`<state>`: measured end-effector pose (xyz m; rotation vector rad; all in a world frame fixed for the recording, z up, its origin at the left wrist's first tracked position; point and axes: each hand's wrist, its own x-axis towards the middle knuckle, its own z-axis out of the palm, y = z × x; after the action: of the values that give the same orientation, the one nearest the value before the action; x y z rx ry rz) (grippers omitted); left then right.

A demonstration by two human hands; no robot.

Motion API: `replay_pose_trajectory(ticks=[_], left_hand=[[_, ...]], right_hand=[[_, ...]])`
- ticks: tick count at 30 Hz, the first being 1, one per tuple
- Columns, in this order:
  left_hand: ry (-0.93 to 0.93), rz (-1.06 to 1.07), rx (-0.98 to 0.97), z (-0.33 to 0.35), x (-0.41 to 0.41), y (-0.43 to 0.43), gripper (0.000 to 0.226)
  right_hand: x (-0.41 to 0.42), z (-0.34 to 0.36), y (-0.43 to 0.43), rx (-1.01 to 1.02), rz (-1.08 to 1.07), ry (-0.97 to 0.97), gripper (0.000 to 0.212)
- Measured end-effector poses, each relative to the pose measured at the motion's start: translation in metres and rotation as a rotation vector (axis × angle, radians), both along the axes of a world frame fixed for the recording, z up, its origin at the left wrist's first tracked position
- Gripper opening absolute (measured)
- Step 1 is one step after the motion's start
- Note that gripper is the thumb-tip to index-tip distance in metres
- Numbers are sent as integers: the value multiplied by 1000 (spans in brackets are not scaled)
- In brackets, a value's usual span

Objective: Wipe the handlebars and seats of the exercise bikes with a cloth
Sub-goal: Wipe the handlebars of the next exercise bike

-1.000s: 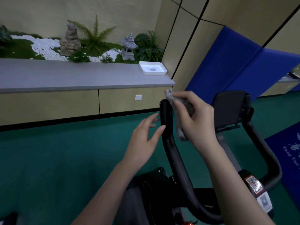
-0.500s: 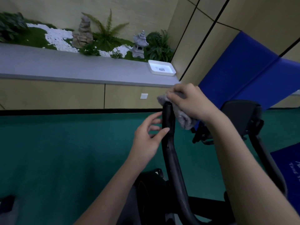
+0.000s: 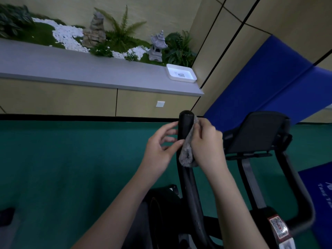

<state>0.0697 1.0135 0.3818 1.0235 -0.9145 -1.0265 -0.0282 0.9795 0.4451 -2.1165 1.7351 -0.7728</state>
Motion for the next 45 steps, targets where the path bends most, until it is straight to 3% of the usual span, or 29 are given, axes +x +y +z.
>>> replay_pose_trajectory(ticks=[5, 11, 20, 23, 26, 33, 40, 43, 45], left_hand=[[10, -6, 20, 0, 1, 2, 46], [51, -52, 32, 1, 1, 5, 43], [84, -74, 53, -4, 1, 10, 43], [137, -62, 70, -6, -2, 11, 44], [158, -66, 107, -10, -3, 12, 40], [176, -85, 143, -18, -12, 22, 32], [292, -41, 174, -24, -20, 29, 22], [344, -38, 166, -24, -22, 30, 24], [354, -34, 166, -24, -23, 30, 24]], right_hand=[[-14, -18, 27, 6, -36, -125, 21], [-3, -16, 29, -355, -105, -328, 16], [-14, -26, 43, -484, 24, -298, 14], [-6, -12, 24, -553, 154, -211, 15], [-10, -16, 26, -440, 312, -82, 14], [-20, 17, 9, -371, 492, -43, 13], [-17, 40, 2, -105, 826, 384, 8], [-1, 63, -12, -176, 933, 424, 8], [14, 71, -24, -245, 948, 569, 11]])
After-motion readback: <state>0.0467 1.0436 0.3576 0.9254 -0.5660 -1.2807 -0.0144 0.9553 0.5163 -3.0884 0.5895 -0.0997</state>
